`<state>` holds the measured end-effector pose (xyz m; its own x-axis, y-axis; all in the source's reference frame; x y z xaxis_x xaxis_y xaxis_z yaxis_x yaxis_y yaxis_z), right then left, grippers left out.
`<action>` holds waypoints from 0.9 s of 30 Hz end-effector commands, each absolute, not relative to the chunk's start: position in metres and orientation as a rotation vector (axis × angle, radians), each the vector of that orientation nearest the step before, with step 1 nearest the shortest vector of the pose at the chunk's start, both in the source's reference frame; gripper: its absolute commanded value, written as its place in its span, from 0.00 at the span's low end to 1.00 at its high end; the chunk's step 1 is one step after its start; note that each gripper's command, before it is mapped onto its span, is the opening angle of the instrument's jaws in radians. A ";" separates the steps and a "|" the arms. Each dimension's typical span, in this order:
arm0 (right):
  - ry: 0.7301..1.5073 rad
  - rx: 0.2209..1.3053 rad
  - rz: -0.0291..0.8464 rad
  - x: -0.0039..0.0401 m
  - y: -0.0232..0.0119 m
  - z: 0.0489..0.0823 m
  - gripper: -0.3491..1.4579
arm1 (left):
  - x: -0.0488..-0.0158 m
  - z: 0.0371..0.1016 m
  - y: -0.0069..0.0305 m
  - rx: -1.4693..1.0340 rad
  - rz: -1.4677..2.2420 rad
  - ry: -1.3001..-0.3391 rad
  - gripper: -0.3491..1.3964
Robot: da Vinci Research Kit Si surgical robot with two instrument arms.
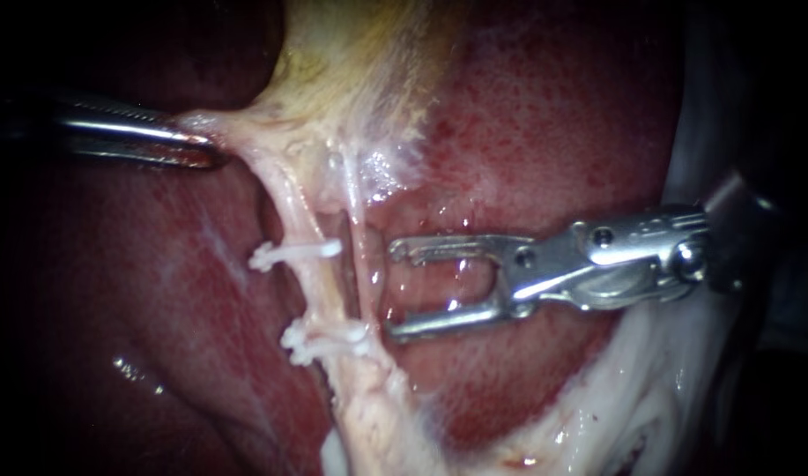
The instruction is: Going back third clip left tube
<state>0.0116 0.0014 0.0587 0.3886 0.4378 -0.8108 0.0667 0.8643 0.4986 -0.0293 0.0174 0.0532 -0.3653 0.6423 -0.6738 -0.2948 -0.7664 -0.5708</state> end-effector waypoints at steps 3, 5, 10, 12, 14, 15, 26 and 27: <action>1.149 0.472 0.219 0.0095 0.0017 0.0581 0.47 | -0.0293 0.0532 0.0174 -1.287 2.151 -0.480 0.00; 1.151 0.461 0.209 0.0081 0.0020 0.0576 0.47 | -0.0293 0.0532 0.0174 -1.287 2.151 -0.480 0.00; 1.148 0.429 0.208 0.0058 0.0034 0.0563 0.47 | -0.0294 0.0532 0.0174 -1.287 2.151 -0.480 0.00; 1.144 0.423 0.217 0.0051 0.0040 0.0559 0.47 | -0.0295 0.0532 0.0174 -1.287 2.151 -0.478 0.00; 1.142 0.417 0.221 0.0046 0.0043 0.0556 0.47 | -0.0297 0.0535 0.0172 -1.286 2.151 -0.475 0.00; 1.141 0.412 0.220 0.0043 0.0044 0.0554 0.47 | -0.0300 0.0538 0.0171 -1.287 2.152 -0.475 0.00; 1.141 0.412 0.220 0.0039 0.0043 0.0554 0.47 | -0.0332 0.0590 0.0160 -1.305 2.179 -0.495 0.00; 1.141 0.412 0.219 0.0039 0.0042 0.0554 0.47 | -0.0334 0.0594 0.0159 -1.304 2.176 -0.499 0.00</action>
<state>0.0039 0.0042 0.0553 0.4062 0.3752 -0.8332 0.0384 0.9040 0.4258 -0.0335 0.0158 0.0597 -0.3792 0.6226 -0.6845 -0.2619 -0.7818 -0.5659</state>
